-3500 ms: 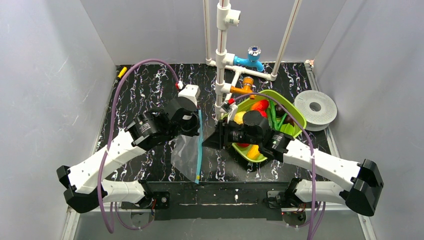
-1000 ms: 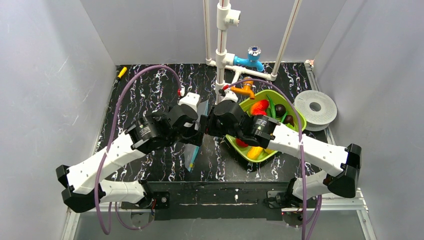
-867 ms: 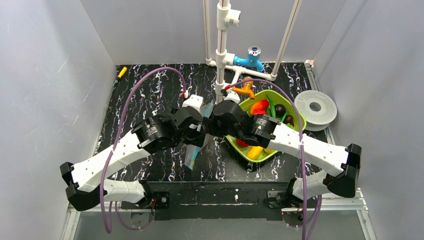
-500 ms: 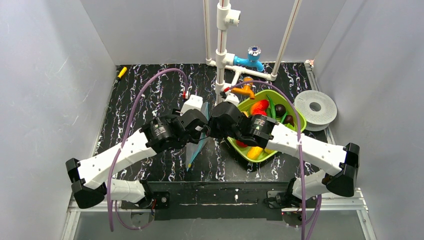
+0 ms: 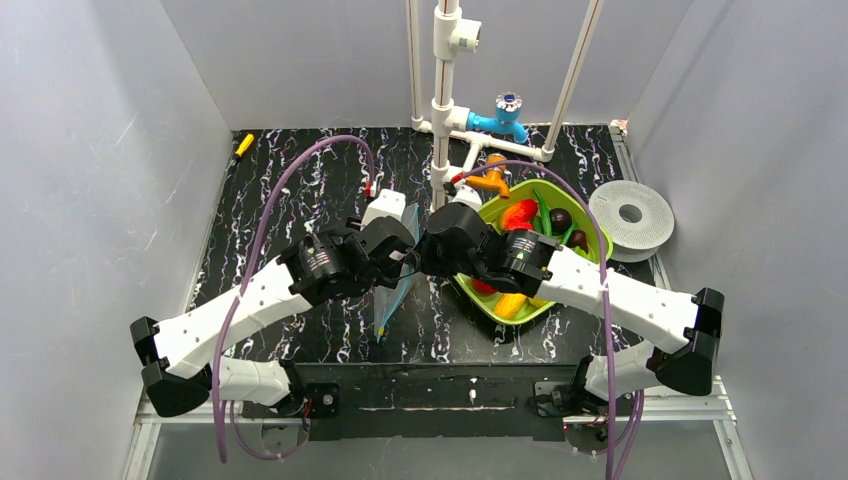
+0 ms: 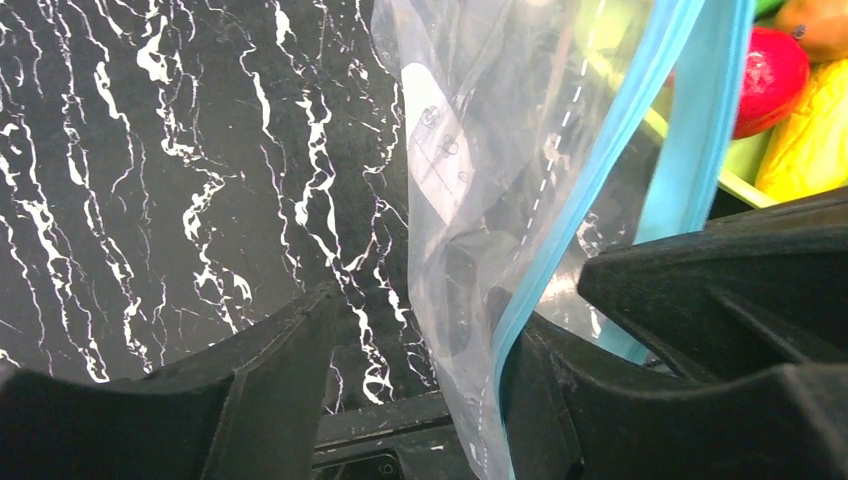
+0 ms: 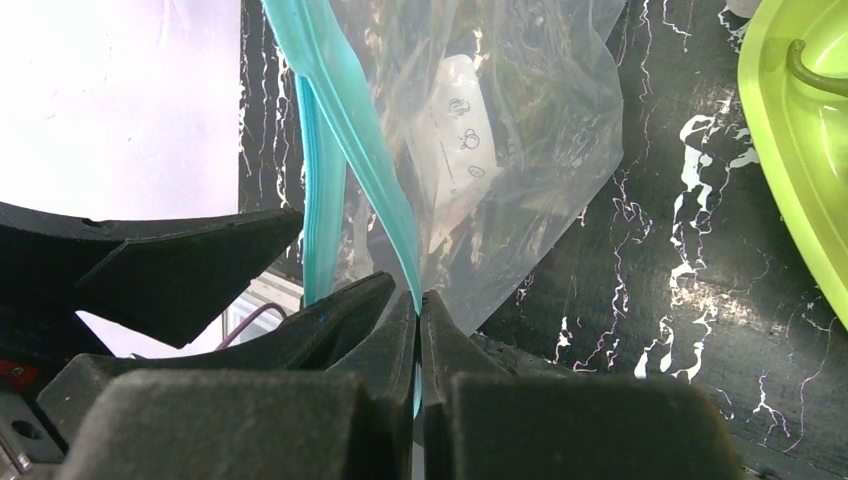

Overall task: Place the food in the zip-top bag and seal the zipper
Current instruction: Open the zipper of the food storage bag.

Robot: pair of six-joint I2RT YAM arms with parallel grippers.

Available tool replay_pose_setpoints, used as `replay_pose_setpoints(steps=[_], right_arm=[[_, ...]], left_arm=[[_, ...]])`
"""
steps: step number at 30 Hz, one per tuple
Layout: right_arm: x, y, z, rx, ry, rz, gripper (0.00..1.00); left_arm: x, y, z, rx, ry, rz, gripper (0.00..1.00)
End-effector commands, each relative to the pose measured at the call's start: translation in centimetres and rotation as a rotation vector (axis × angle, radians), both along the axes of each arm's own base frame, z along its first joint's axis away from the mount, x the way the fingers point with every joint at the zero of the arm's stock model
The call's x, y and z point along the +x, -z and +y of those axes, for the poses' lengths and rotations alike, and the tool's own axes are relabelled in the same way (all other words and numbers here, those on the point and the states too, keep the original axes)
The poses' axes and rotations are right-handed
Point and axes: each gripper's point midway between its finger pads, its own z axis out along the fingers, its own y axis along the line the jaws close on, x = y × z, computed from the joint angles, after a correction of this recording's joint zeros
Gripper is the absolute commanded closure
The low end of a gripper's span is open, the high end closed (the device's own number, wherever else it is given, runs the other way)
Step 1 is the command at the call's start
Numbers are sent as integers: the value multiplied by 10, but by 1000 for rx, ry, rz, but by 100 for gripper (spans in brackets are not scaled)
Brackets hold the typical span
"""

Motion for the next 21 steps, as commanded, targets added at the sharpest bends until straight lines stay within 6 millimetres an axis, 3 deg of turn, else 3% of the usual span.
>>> replay_pose_setpoints(steps=[1, 6, 11, 16, 19, 21], right_arm=[[-2, -15, 7, 48, -20, -24, 99], [-8, -12, 19, 53, -132, -58, 99], [-38, -20, 53, 159, -501, -144, 99], [-35, -21, 68, 222, -612, -160, 99], [-31, -16, 75, 261, -673, -117, 99], [-29, -3, 73, 242, -681, -100, 89]], left_arm=[[-3, -19, -4, -57, 19, -10, 45], [1, -30, -8, -31, 53, -24, 74], [0, -49, 13, 68, 41, -31, 100], [5, -63, 33, 156, -10, -72, 100], [6, -51, 31, 160, -19, -66, 100], [7, -33, 30, 166, -29, -56, 100]])
